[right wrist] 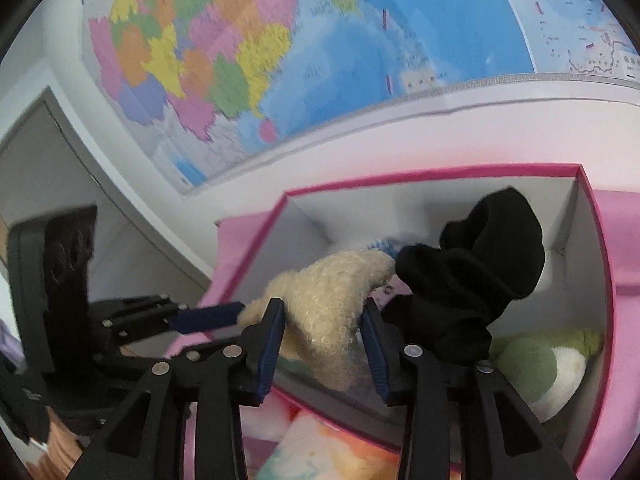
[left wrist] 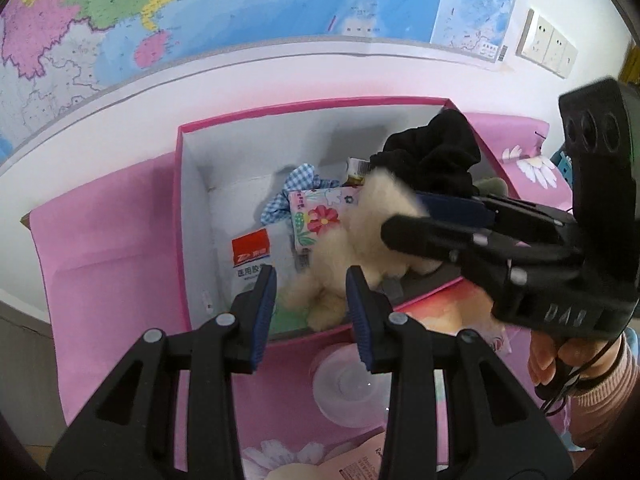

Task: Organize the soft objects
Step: 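Lower the teddy bear into the pink box and open the right gripper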

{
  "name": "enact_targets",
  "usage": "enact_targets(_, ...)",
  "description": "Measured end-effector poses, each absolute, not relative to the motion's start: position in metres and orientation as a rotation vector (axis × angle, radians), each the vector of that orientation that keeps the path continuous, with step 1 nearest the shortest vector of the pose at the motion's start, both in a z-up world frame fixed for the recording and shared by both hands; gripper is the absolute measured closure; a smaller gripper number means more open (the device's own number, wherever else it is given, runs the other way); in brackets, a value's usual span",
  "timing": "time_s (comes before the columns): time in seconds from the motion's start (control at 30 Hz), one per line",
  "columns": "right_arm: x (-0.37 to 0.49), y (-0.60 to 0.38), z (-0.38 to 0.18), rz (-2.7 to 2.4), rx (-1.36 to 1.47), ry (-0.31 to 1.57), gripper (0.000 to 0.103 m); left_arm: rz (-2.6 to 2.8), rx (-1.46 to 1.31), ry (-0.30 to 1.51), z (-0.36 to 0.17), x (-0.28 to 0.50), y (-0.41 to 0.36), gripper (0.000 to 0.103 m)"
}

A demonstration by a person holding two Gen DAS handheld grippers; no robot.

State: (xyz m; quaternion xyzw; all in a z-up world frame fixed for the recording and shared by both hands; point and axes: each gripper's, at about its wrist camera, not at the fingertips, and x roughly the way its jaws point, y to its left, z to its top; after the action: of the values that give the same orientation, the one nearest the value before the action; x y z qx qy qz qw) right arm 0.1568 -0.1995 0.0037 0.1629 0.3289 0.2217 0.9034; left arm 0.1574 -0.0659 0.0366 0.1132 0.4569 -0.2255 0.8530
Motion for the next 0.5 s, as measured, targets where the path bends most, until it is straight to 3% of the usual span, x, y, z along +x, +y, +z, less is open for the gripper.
enact_targets(0.2, 0.130, -0.196, 0.008, 0.398, 0.202, 0.638, 0.045, -0.499, 0.259, 0.899, 0.048, 0.127, -0.062, 0.064)
enact_targets(0.5, 0.082, -0.211, 0.020, 0.459, 0.217, 0.598, 0.045, -0.522, 0.272, 0.824, 0.063, 0.079, -0.058, 0.064)
